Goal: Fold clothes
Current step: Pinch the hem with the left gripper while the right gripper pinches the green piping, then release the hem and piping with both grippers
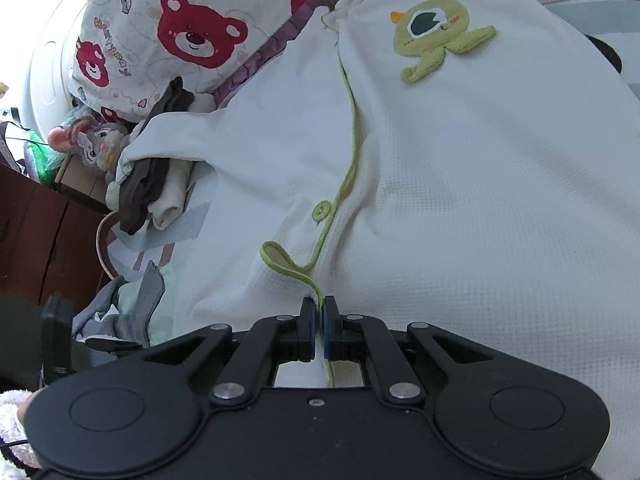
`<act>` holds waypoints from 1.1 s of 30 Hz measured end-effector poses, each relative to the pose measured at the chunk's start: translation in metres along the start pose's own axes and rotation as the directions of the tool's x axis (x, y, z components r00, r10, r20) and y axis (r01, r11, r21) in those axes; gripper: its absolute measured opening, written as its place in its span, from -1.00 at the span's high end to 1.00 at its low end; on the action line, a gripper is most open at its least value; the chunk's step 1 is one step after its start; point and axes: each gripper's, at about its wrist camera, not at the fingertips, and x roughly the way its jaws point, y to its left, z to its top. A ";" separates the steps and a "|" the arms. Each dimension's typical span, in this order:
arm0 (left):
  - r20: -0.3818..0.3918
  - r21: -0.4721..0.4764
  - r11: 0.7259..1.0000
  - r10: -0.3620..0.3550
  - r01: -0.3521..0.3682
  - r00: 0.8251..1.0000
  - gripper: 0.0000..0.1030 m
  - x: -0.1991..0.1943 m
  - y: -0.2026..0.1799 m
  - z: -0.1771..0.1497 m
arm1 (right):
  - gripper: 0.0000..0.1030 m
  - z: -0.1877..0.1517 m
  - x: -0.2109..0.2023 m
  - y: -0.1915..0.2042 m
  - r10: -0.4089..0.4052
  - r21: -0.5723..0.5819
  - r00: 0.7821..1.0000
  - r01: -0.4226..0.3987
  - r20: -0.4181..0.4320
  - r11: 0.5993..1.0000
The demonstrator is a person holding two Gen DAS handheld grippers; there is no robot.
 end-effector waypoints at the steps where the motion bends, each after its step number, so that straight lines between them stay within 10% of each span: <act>1: 0.030 0.003 1.000 0.007 -0.007 1.000 0.91 -0.011 0.000 -0.002 | 0.88 0.000 -0.001 -0.001 0.010 0.007 1.000 -0.009 -0.012 1.000; 8: 0.166 -0.095 0.988 -0.108 0.125 0.980 0.91 -0.106 0.036 -0.022 | 0.88 -0.018 -0.022 0.014 0.143 0.002 0.980 -0.144 -0.141 0.990; 23: -0.046 -0.076 0.997 -0.028 0.024 0.999 0.79 -0.047 0.018 -0.034 | 0.79 -0.046 -0.002 0.018 -0.070 -0.090 0.951 0.045 -0.300 0.995; 27: -0.001 0.067 0.998 -0.005 0.005 1.000 -0.01 -0.081 0.011 -0.022 | 0.52 -0.020 -0.031 0.025 -0.137 -0.173 0.963 0.097 -0.233 0.980; 30: 0.135 0.174 0.983 0.036 -0.059 0.990 -0.07 -0.107 0.008 0.002 | 0.19 0.017 -0.053 0.030 -0.203 -0.233 0.977 0.183 -0.065 0.955; 33: 0.269 0.229 0.965 0.063 -0.127 0.961 -0.16 -0.116 0.011 0.042 | 0.10 0.065 -0.063 0.038 -0.296 -0.306 0.945 0.325 0.139 0.895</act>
